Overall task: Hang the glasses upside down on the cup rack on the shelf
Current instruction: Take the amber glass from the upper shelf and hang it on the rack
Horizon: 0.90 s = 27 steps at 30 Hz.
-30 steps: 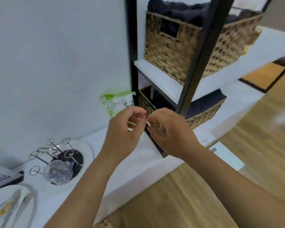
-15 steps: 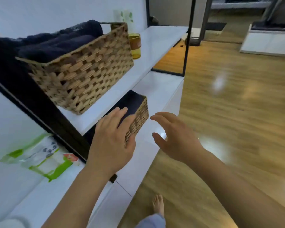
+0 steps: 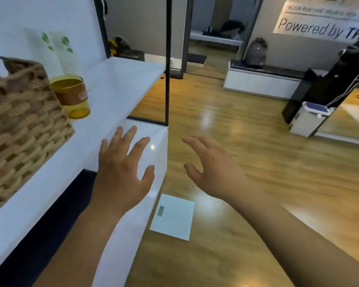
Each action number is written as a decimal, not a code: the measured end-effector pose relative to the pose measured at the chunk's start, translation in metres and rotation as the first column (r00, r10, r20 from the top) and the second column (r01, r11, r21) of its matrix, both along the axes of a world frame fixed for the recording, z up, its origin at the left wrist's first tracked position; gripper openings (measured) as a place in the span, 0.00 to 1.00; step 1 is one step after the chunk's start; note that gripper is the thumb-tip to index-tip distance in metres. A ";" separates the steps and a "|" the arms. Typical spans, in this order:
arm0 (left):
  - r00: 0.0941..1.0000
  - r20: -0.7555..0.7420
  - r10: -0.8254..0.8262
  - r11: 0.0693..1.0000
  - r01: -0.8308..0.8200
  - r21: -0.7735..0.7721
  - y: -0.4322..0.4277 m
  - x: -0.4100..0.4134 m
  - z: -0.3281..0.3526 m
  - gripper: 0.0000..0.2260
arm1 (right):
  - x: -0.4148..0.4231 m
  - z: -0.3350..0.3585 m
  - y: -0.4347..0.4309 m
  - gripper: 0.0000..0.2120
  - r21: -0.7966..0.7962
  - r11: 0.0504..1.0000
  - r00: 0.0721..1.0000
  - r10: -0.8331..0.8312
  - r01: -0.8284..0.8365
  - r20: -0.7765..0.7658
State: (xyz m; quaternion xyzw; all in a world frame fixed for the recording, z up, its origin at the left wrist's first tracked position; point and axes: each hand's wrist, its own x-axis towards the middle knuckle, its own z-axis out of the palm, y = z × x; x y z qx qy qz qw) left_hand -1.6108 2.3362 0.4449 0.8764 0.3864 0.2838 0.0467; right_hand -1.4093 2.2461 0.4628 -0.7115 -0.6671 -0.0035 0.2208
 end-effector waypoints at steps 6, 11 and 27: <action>0.977 0.164 0.140 0.988 -0.128 -0.083 0.074 0.008 0.008 0.24 | 0.018 0.007 0.075 0.28 0.009 0.998 0.998 0.064 -0.064 0.001; 0.950 0.181 0.255 0.965 -0.237 -0.116 0.116 0.008 0.000 0.25 | 0.027 0.005 0.146 0.28 0.022 0.979 0.979 0.200 -0.201 0.041; 0.478 0.375 0.794 0.600 -0.714 -0.361 0.181 0.053 -0.001 0.37 | 0.043 0.005 0.355 0.29 0.024 0.661 0.650 0.743 -0.750 -0.158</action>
